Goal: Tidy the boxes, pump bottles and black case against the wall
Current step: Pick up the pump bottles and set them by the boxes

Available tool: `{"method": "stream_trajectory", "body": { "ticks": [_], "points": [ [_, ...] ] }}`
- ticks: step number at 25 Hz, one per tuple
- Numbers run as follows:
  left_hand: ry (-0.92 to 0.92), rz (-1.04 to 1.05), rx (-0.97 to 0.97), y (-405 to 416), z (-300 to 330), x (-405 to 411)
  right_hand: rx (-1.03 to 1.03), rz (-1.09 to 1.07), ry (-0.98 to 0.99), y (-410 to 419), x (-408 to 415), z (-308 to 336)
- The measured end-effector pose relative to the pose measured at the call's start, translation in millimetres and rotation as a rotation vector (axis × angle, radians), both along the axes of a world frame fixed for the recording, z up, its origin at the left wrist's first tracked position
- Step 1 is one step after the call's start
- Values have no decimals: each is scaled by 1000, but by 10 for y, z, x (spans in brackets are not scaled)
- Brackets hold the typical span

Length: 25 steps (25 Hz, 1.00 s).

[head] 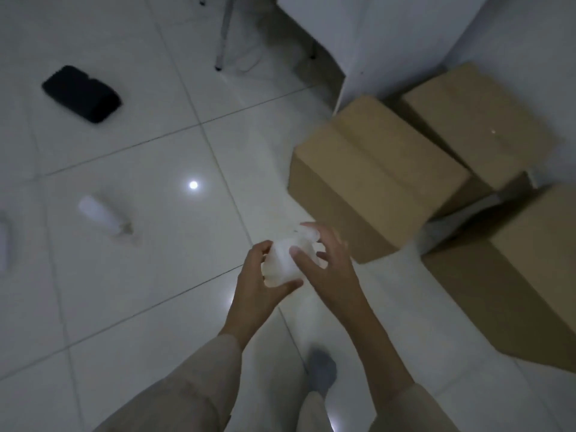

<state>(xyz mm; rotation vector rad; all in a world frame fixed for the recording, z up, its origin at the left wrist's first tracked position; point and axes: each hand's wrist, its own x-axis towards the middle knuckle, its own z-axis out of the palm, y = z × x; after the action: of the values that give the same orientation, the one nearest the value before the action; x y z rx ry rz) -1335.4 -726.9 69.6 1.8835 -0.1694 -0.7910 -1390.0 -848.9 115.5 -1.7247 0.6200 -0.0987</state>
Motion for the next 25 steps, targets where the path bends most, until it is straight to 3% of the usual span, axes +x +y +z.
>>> {"method": "stream_trajectory", "body": {
  "ticks": [4,9,14,18,22,25],
  "points": [
    [-23,-205,-46,-851,38,-210,-142,-337,-5,-604,-347,57],
    [-52,-613,-1,-1769,-9,-541,-204,-543,69,-1332,-963,-52],
    [-431,-798,244,-2456,-300,-599,-182,-708,237,-1961,-1404,-537],
    [-548,-980,457,-2821,-661,-390,-96,-764,345,-2354,-1451,-1117],
    [-520,-1073,671,-2948,-1016,-194,23,-771,431,-2577,-1372,-1620],
    [-537,-1079,678,-2839,-1167,-214,73,-755,462,-2622,-1343,-1894]
  ]
}}
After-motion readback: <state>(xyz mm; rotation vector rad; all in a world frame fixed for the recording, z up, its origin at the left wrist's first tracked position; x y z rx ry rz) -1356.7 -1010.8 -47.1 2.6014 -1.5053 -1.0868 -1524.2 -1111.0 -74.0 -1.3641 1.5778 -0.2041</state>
